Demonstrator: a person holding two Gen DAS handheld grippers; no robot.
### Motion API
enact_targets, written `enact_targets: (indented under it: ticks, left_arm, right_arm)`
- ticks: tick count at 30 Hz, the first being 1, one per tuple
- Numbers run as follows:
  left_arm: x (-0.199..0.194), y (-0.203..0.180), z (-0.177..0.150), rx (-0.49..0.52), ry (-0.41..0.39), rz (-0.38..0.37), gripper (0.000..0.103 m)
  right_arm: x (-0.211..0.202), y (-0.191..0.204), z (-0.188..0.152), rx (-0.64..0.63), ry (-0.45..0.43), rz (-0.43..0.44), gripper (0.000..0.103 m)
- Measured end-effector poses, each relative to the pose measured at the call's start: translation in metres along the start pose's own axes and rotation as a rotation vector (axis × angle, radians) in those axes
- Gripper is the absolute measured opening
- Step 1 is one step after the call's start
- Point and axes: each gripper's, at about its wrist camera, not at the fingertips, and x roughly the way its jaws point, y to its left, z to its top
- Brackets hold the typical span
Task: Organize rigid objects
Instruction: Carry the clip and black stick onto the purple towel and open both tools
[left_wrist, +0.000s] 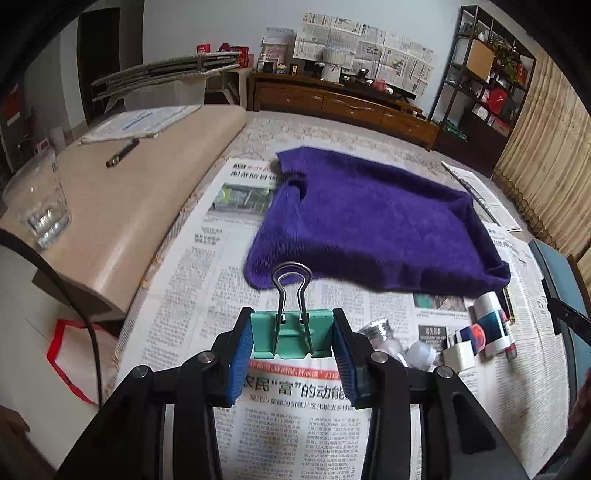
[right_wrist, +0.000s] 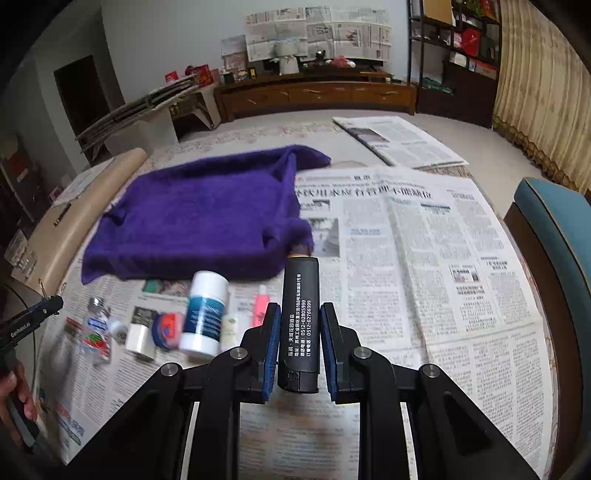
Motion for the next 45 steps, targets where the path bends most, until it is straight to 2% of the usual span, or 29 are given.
enact_targets:
  ticks: [7, 11, 20, 25, 30, 34, 39, 45]
  left_arm:
    - [-0.011, -0.011, 0.04, 0.042, -0.05, 0.002, 0.039]
    - [-0.001, -0.023, 0.067, 0.07, -0.076, -0.005, 0.039]
    - [0.06, -0.048, 0.125, 0.077, -0.071, -0.065, 0.039]
    - [0.108, -0.064, 0.148, 0.088, -0.037, -0.087, 0.039]
    - [0.157, -0.082, 0.159, 0.119, 0.032, -0.087, 0.039]
    - [0.192, -0.086, 0.16, 0.138, 0.11, -0.04, 0.039]
    - [0.208, -0.084, 0.153, 0.168, 0.165, 0.005, 0.039]
    - [0.208, -0.085, 0.153, 0.193, 0.175, 0.017, 0.042]
  right_arm:
    - [0.011, 0.029, 0.041, -0.021, -0.028, 0.07, 0.022]
    - [0.026, 0.044, 0.062, -0.029, -0.03, 0.107, 0.022]
    - [0.092, 0.067, 0.106, -0.035, 0.018, 0.132, 0.022]
    - [0.139, 0.072, 0.133, -0.032, 0.064, 0.121, 0.022]
    - [0.185, 0.076, 0.15, -0.058, 0.129, 0.105, 0.022]
    - [0.214, 0.079, 0.156, -0.088, 0.184, 0.084, 0.022]
    - [0.223, 0.081, 0.16, -0.122, 0.222, 0.076, 0.022]
    - [0.223, 0.086, 0.158, -0.187, 0.227, 0.072, 0.022]
